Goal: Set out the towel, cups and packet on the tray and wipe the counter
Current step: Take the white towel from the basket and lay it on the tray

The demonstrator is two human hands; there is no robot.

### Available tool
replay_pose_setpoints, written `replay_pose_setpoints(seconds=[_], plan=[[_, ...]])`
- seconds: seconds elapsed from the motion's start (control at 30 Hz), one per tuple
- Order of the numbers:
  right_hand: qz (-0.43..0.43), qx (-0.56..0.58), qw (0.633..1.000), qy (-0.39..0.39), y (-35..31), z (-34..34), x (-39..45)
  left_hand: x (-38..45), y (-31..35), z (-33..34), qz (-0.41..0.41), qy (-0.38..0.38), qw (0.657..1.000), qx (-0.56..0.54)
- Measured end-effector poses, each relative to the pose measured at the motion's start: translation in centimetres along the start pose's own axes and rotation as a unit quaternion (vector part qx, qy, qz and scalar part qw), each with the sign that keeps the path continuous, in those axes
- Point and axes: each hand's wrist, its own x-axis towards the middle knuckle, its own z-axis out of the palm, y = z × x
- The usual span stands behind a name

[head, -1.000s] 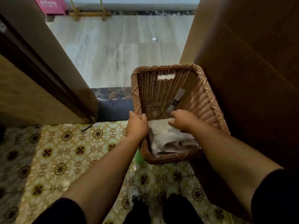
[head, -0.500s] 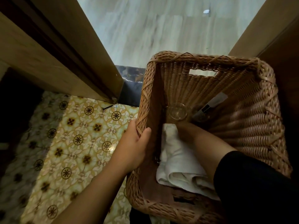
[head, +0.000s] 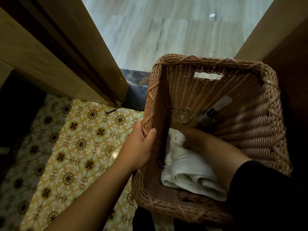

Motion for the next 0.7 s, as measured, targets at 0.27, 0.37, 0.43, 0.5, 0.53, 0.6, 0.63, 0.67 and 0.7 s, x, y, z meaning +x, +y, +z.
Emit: replay_pose_setpoints(seconds=[0.27,0.37,0.43,0.5,0.53,0.6,0.63,0.67,0.7], plan=[[-0.060,-0.265,0.946,0.178,-3.2,-3.6,-12.4,0.0,0.0,0.2,-0.011,-0.004,1.000,-0.004],[-0.070,-0.322,0.903,0.276,-5.0,-4.3,-18.8,-0.2,0.0,-0.2,-0.020,-0.023,0.999,-0.035],[-0.079,-0.326,0.883,0.327,-6.9,-4.8,-23.8,-0.3,0.1,-0.6,-0.030,-0.048,0.997,-0.051],[-0.077,-0.304,0.875,0.368,-8.6,-5.0,-28.7,-0.4,0.5,-1.0,-0.036,-0.076,0.994,-0.077],[-0.071,-0.293,0.874,0.382,-9.3,-4.9,-31.1,-0.3,0.8,-1.2,-0.038,-0.088,0.992,-0.087],[-0.069,-0.280,0.875,0.389,-10.6,-4.4,-35.7,-0.1,1.4,-1.6,-0.045,-0.108,0.990,-0.080],[-0.074,-0.275,0.877,0.386,-11.2,-3.9,-37.9,0.0,1.6,-1.9,-0.055,-0.116,0.989,-0.069],[-0.075,-0.265,0.882,0.382,-11.9,-3.3,-40.0,0.0,1.7,-2.1,-0.066,-0.124,0.988,-0.056],[-0.073,-0.248,0.886,0.385,-12.6,-2.8,-42.1,0.0,1.7,-2.3,-0.073,-0.130,0.988,-0.044]])
